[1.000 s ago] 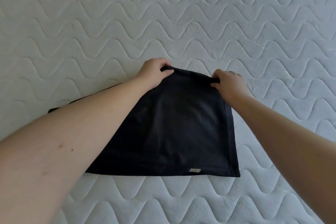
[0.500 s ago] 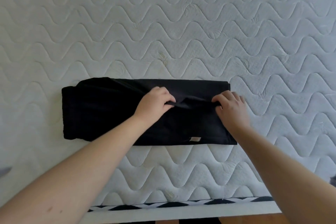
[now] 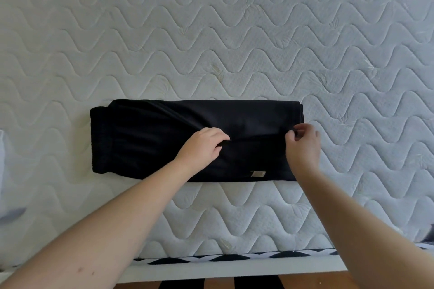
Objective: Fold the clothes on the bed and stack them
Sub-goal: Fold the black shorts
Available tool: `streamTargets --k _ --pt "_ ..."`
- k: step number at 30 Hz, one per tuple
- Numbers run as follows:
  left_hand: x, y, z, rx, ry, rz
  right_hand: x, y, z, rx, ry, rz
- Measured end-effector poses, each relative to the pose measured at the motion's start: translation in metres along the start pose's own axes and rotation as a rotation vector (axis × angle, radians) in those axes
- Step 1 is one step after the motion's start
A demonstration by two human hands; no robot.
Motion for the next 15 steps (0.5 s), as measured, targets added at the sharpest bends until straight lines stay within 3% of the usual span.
streamTargets --k 2,4,8,15 --pt "0.005 0.0 -0.003 -0.017 -0.051 0.04 -0.001 0.004 0.016 -0.195 -0.167 0.045" --pt "0.006 -0.003 -0.002 -0.026 -0.085 0.069 -0.004 0.004 0.025 -0.276 -0.269 0.075" --pt "0.001 -0.016 0.014 -0.027 -0.135 0.088 -0.005 -0.005 0.032 -0.307 -0.314 0.101" --pt "-0.028 -0.036 0.028 0.063 -0.265 0.009 -0.01 -0.02 0.045 -0.3 -0.268 -0.021"
Point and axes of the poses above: each hand's wrist, its own y-axis away from the middle knuckle, its own x-axis out of the back of the hand, z = x × y, the point moved 9 cm from there along -y, towards the middle knuckle, and after that the axes turned 12 degrees about x, right-handed, at the moved point
